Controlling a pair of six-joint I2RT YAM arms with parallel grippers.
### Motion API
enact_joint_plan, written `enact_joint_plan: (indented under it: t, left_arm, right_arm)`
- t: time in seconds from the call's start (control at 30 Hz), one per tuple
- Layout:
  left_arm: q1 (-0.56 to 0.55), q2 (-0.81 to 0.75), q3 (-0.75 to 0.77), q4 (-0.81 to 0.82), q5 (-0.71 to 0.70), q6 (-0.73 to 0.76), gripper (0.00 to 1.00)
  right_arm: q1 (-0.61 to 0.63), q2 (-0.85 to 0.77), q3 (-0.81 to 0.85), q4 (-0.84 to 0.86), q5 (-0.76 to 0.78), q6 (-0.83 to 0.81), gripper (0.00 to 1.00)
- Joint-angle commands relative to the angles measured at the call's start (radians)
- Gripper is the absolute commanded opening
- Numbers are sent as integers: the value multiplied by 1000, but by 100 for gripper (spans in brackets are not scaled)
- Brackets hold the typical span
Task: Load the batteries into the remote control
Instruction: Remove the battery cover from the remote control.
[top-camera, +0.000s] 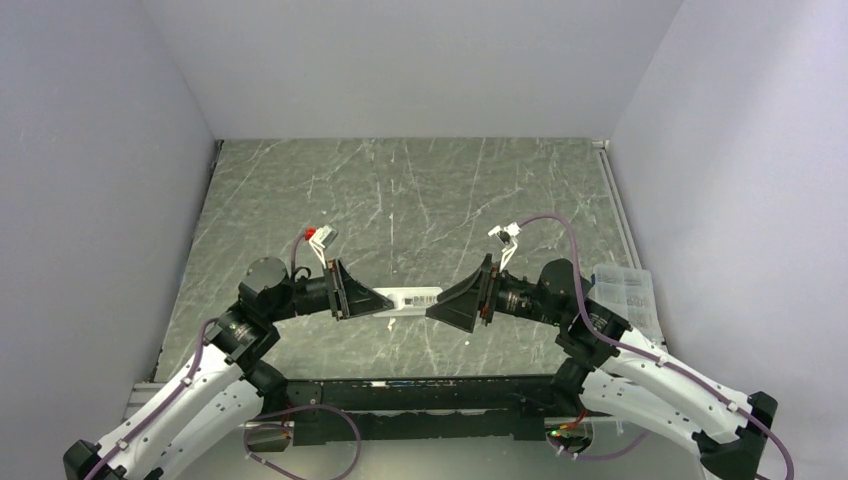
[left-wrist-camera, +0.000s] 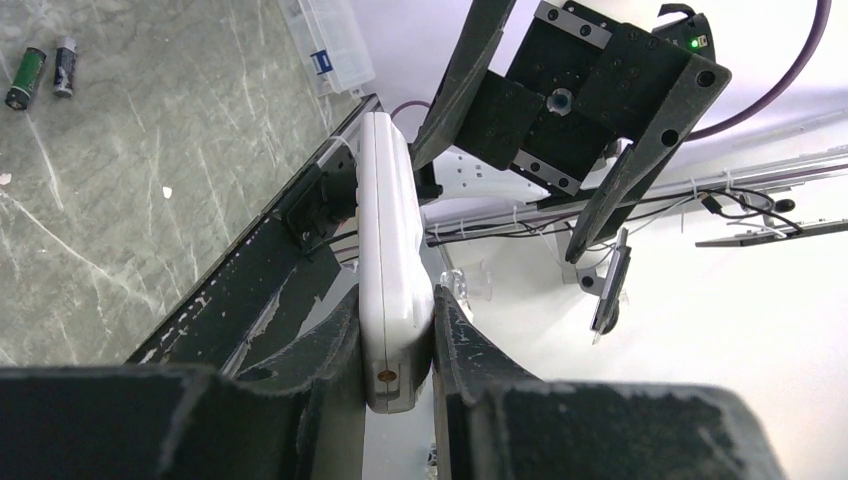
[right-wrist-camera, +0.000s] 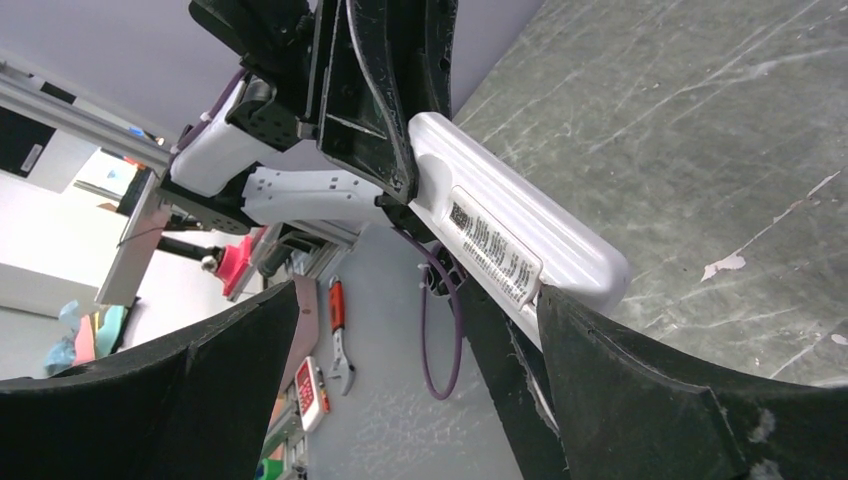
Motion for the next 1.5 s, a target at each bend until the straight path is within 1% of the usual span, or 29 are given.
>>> enact_joint_plan:
  t: [0.0,0.2,0.6,0.9,1.13,1.47]
  left_arm:
    - [0,3,-10,78,32,-18,0]
    - [-1,2,-12,87,34,-23,0]
    - [-1,1,-13,104,33,-33,0]
    - [-1,11,-23,132,48,-45,0]
    - [-1,17,-29,149,53,-54,0]
    - [-1,13,-33,131,45,-46,0]
  right_arm:
    - [15,3,44,14,28,-17,91]
    - [29,5,51,-43,62,-33,90]
    - [62,17,50,-51,98,-40,90]
    - [75,35,43,-6,95,-32,90]
    - [78,49,27,76,60,-1,90]
    - [79,50,27,112,43,14,90]
